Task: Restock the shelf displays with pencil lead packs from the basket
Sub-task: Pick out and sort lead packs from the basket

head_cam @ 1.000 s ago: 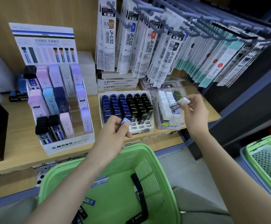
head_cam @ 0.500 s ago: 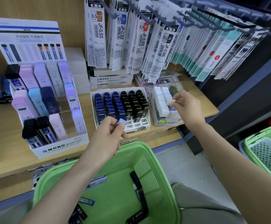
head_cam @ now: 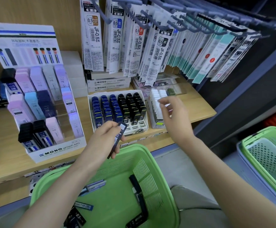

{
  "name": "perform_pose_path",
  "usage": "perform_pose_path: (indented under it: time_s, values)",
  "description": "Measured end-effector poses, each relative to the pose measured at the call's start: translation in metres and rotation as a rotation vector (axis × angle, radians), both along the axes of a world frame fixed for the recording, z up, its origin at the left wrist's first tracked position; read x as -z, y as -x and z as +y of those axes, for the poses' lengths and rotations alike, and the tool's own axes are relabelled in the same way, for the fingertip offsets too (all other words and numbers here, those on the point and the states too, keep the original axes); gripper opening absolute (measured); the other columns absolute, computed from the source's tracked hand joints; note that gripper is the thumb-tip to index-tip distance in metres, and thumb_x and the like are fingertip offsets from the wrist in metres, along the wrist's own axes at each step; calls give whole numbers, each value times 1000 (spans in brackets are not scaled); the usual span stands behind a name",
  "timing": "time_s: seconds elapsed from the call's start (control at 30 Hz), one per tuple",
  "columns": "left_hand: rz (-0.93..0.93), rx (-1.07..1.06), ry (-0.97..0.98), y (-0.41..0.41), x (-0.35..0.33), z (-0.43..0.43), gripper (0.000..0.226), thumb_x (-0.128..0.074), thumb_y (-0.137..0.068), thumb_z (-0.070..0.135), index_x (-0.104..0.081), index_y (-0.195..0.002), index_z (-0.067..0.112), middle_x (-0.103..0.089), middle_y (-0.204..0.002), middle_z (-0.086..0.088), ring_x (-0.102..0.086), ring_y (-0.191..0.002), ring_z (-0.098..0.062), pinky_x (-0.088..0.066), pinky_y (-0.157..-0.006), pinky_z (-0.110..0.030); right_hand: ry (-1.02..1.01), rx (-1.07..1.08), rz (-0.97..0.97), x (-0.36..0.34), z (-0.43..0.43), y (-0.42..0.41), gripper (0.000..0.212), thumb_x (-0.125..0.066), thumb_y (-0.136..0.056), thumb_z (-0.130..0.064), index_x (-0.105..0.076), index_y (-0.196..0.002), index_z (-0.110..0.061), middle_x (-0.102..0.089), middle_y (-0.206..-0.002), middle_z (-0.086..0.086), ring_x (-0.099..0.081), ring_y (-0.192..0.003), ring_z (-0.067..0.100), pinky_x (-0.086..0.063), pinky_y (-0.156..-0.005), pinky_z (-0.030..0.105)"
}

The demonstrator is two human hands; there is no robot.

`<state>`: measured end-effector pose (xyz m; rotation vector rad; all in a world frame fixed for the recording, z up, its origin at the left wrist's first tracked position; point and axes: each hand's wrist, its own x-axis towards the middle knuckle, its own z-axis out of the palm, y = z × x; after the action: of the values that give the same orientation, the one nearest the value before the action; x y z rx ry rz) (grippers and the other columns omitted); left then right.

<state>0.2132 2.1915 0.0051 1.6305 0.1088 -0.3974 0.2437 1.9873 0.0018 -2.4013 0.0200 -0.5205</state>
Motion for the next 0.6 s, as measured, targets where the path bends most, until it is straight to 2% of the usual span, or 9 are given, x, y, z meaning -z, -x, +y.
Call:
perform_pose_path:
  time_s: [0.07,0.13,0.2,0.27,0.33,0.43,0.5,0.6]
  values:
    - [23,-2,27,0,-2,0,19,-37,-100,13,-55,-95,12,-62,-65,-2,-43,-36,-9,-33,-36,-17,-128,-123,103,-6,24,13,15,-48,-97,-19,-61,-103,-16,-57,-85,-13,-52,-71,-2,-44,-66,14]
    - [14,10,19,1,-3,1,21,-35,-99,12,-56,-96,14,-63,-69,-3,-44,-38,-10,-35,-37,-18,-185,-235,213,-10,45,23,15,-49,-97,-23,-62,-100,-17,-59,-80,-13,-56,-72,6,-47,-68,23]
    - [-1,27,0,2,-3,3,19,-38,-99,14,-55,-92,15,-63,-64,1,-44,-39,-9,-36,-41,-21,-222,-313,261,-12,61,31,10,-52,-95,-24,-62,-96,-22,-59,-79,-15,-57,-73,9,-49,-70,27]
    - [-17,31,-14,3,-5,5,16,-42,-99,17,-53,-88,15,-59,-54,5,-45,-38,-8,-37,-43,-22,-286,-340,274,-11,70,35,5,-59,-92,-21,-60,-92,-25,-59,-79,-15,-58,-70,9,-53,-70,29]
    - [-42,43,-21,4,-7,8,13,-46,-97,20,-52,-88,14,-58,-62,0,-48,-39,-7,-39,-45,-22,-400,-327,292,-12,73,37,11,-62,-89,-14,-57,-88,-24,-59,-79,-10,-59,-64,8,-55,-67,27]
    - [-49,37,-11,3,-7,16,21,-52,-94,31,-56,-94,10,-60,-77,-5,-53,-52,-11,-43,-54,-27,-536,-331,213,-13,73,40,21,-60,-89,-6,-54,-85,-26,-59,-81,-8,-63,-70,9,-54,-69,23]
    - [30,7,53,1,-4,23,28,-52,-93,38,-58,-97,11,-62,-77,-4,-52,-56,-15,-41,-55,-29,-537,-341,132,-15,73,44,27,-61,-87,-4,-53,-84,-30,-59,-81,-13,-62,-79,11,-53,-75,24]
    - [110,-62,149,-4,-2,29,20,-52,-94,27,-59,-98,9,-54,-70,-6,-50,-53,-15,-40,-48,-24,-468,-377,68,-17,73,50,32,-62,-85,-1,-55,-84,-32,-62,-89,-7,-61,-87,7,-49,-78,19]
